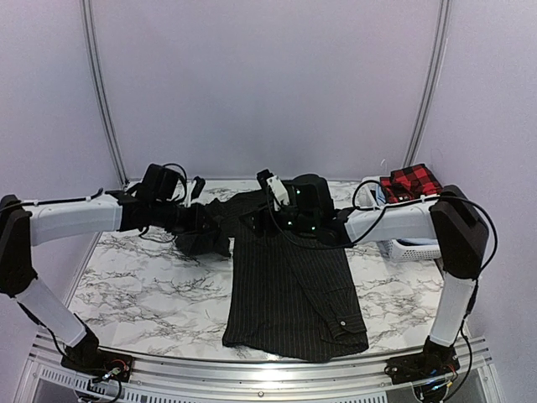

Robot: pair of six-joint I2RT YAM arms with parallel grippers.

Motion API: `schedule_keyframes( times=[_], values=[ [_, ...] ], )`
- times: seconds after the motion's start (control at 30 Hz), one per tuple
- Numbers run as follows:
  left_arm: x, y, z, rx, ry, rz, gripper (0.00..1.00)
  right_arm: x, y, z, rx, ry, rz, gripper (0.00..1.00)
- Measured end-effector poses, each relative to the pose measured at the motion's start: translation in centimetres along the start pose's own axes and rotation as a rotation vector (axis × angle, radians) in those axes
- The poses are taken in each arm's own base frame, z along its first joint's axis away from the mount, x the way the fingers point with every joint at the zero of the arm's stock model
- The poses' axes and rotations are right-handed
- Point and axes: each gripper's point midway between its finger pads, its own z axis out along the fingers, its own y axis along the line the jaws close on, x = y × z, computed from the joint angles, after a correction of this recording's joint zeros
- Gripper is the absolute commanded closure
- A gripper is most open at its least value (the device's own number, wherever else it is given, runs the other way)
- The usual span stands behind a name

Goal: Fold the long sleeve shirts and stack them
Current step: Adjust the sleeve at the center of the board, then pick up the sleeve from the center of the board.

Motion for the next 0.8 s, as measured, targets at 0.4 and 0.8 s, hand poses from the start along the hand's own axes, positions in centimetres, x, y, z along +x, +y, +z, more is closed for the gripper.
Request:
schedule_keyframes(
  times=[0.4,0.8],
  values=[
    [16.9,1.5,-2.3,-0.070,0.212,0.034,0.39,2.3,-0.7,-2.3,0.071,0.094,0.036,0.25],
    [3.4,7.0,-1.3,-0.299,-0.057,-0.117,0.43,4.5,-1.6,-3.1,0.128,0.167,0.060,0.25]
  ],
)
